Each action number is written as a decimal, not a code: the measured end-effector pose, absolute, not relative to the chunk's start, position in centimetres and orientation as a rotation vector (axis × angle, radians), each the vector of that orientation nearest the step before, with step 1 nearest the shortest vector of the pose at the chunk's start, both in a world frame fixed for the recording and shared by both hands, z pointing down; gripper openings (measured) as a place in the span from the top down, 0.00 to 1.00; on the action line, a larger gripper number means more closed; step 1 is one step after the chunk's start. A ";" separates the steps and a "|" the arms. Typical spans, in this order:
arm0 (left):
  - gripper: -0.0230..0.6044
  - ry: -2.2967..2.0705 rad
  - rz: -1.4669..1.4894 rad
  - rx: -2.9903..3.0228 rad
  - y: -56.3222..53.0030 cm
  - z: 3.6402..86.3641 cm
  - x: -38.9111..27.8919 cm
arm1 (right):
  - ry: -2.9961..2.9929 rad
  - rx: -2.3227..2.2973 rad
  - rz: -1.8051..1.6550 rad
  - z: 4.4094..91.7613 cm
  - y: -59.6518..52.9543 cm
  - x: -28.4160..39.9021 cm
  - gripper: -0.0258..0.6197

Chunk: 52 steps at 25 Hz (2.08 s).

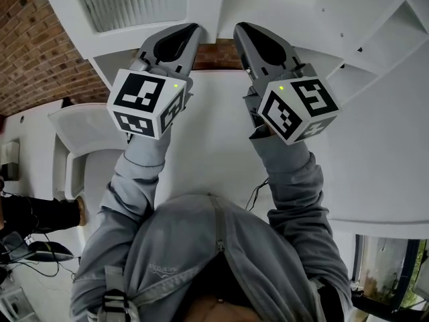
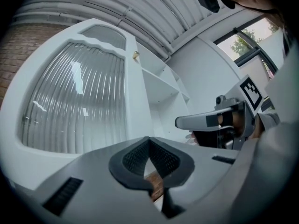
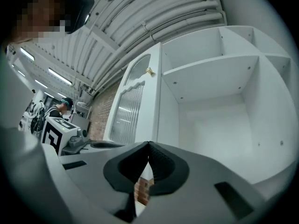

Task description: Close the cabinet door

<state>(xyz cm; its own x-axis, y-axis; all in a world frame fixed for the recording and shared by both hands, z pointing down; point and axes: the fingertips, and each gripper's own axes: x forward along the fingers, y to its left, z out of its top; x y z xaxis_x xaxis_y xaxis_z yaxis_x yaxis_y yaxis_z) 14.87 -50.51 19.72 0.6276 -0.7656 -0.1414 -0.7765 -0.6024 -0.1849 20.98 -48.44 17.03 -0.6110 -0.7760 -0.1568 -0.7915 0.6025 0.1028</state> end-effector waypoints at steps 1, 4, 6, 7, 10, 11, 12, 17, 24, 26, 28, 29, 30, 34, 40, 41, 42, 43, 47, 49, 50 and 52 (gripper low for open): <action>0.96 1.256 0.065 -2.626 -50.0 19.8 15.0 | 2.713 -1.346 0.237 17.2 -48.0 21.1 0.92; 0.96 1.241 0.054 -2.641 -48.2 20.3 15.1 | 2.674 -1.372 0.198 17.8 -46.7 21.7 0.92; 0.96 1.242 0.051 -2.649 -46.9 20.7 14.9 | 2.646 -1.401 0.182 18.5 -45.7 22.1 0.92; 0.96 1.246 0.050 -2.652 -46.2 21.0 14.9 | 2.633 -1.422 0.178 19.0 -45.2 22.2 0.92; 0.96 1.275 0.046 -2.647 -44.4 22.1 14.2 | 2.608 -1.492 0.189 20.8 -44.0 22.3 0.92; 0.96 1.295 0.042 -2.635 -43.8 22.5 13.9 | 2.603 -1.509 0.194 21.4 -43.6 22.2 0.92; 0.96 1.320 0.036 -2.619 -43.2 23.0 13.5 | 2.600 -1.522 0.198 22.0 -43.2 22.1 0.92; 0.96 1.437 0.043 -2.580 -40.8 25.7 11.4 | 2.591 -1.571 0.211 24.4 -41.0 21.2 0.92; 0.96 1.535 0.048 -2.562 -38.5 28.7 9.9 | 2.579 -1.624 0.199 27.8 -38.7 20.7 0.92; 0.96 1.554 0.041 -2.563 -38.1 29.6 9.8 | 2.584 -1.626 0.193 28.9 -38.3 20.4 0.92; 0.96 1.574 0.036 -2.562 -37.7 30.2 9.6 | 2.592 -1.627 0.176 29.8 -38.0 20.3 0.92; 0.96 1.581 0.032 -2.562 -37.6 30.5 9.5 | 2.597 -1.631 0.167 30.2 -37.9 20.2 0.92; 0.96 1.584 0.027 -2.564 -37.4 30.7 9.5 | 2.603 -1.635 0.158 30.6 -37.8 20.2 0.92; 0.96 1.587 0.012 -2.575 -37.0 31.5 9.4 | 2.614 -1.617 0.128 31.4 -37.4 19.7 0.92; 0.96 1.593 0.004 -2.571 -36.9 31.6 9.6 | 2.623 -1.599 0.126 31.6 -37.2 19.5 0.92; 0.96 1.593 0.003 -2.571 -36.9 31.6 9.6 | 2.624 -1.599 0.128 31.7 -37.2 19.5 0.92; 0.96 1.592 0.001 -2.571 -36.8 31.7 9.6 | 2.624 -1.600 0.129 31.7 -37.2 19.6 0.92; 0.96 1.592 -0.001 -2.572 -36.8 31.8 9.6 | 2.625 -1.600 0.131 31.7 -37.2 19.6 0.92; 0.96 1.616 0.003 -2.576 -37.0 32.0 9.1 | 2.622 -1.603 0.138 31.5 -37.3 19.9 0.92; 0.96 1.626 0.006 -2.572 -37.1 31.9 9.0 | 2.619 -1.605 0.140 31.4 -37.4 20.1 0.92; 0.96 1.627 0.004 -2.569 -37.1 31.9 9.1 | 2.617 -1.606 0.140 31.4 -37.4 20.1 0.92; 0.96 1.625 0.002 -2.570 -37.0 31.9 9.1 | 2.616 -1.606 0.138 31.4 -37.4 20.2 0.92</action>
<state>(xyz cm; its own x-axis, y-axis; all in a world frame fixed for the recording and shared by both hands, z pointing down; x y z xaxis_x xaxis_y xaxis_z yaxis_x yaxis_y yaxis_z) 9.13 -37.04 31.91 0.4302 -0.9011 -0.0547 -0.9012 -0.4251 -0.0841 20.22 -37.40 31.43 -0.4517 -0.8859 -0.1054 -0.8921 0.4500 0.0404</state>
